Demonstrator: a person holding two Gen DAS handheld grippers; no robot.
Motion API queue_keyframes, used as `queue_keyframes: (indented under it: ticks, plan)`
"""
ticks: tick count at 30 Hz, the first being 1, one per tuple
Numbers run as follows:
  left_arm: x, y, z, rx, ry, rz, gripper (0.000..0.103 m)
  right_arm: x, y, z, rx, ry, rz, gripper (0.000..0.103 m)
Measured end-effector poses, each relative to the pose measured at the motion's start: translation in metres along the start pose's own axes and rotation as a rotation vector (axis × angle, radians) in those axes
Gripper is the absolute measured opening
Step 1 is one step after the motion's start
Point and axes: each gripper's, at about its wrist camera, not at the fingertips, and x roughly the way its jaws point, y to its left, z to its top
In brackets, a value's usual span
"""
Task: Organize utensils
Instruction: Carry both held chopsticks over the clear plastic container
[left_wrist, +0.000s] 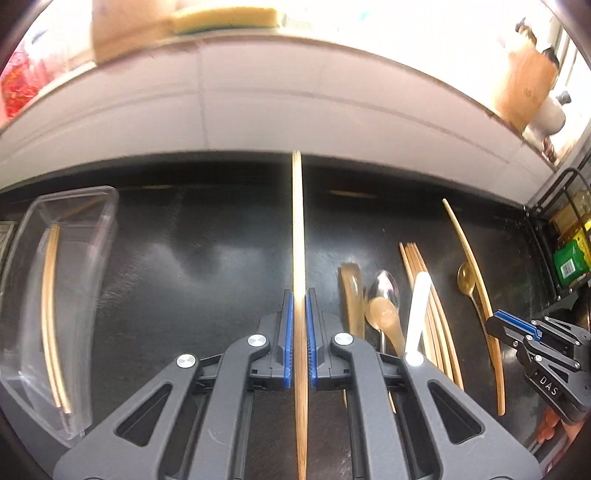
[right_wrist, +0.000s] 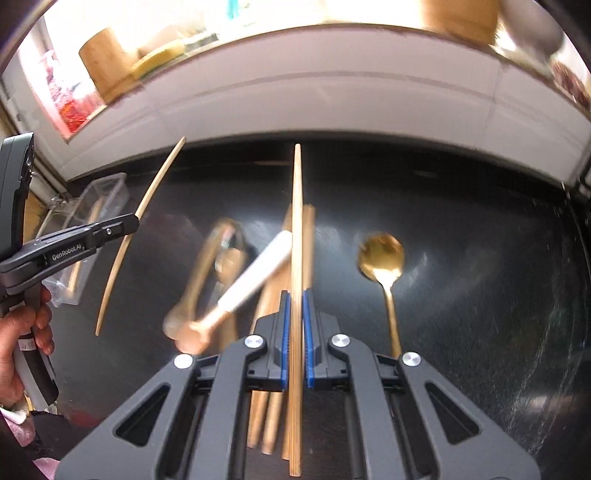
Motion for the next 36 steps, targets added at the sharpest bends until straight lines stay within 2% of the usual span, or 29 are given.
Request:
queue_keyframes:
  ticks: [7,14,17,26,31,36]
  plan:
    - [-0.052,0.039,-0.011,-0.068,-0.051,0.089,0.006,-0.004,0.066,0.025,-0.109,-0.027,0.108,0.007]
    - [-0.087,0.113,-0.012,-0.137,-0.088,0.153,0.006,0.004,0.153,0.042,-0.205,-0.045,0.184,0.007]
    - [-0.094,0.141,-0.011,-0.137,-0.101,0.166,0.006,0.013,0.197,0.052,-0.235,-0.053,0.205,0.007]
    - [-0.108,0.266,-0.007,-0.178,-0.096,0.213,0.006,0.052,0.324,0.078,-0.294,-0.042,0.26,0.007]
    - [-0.096,0.293,-0.014,-0.177,-0.059,0.199,0.006,0.078,0.36,0.074,-0.289,0.005,0.253,0.007]
    - [-0.084,0.299,-0.015,-0.157,-0.038,0.16,0.006,0.092,0.375,0.073,-0.253,0.028,0.244,0.007]
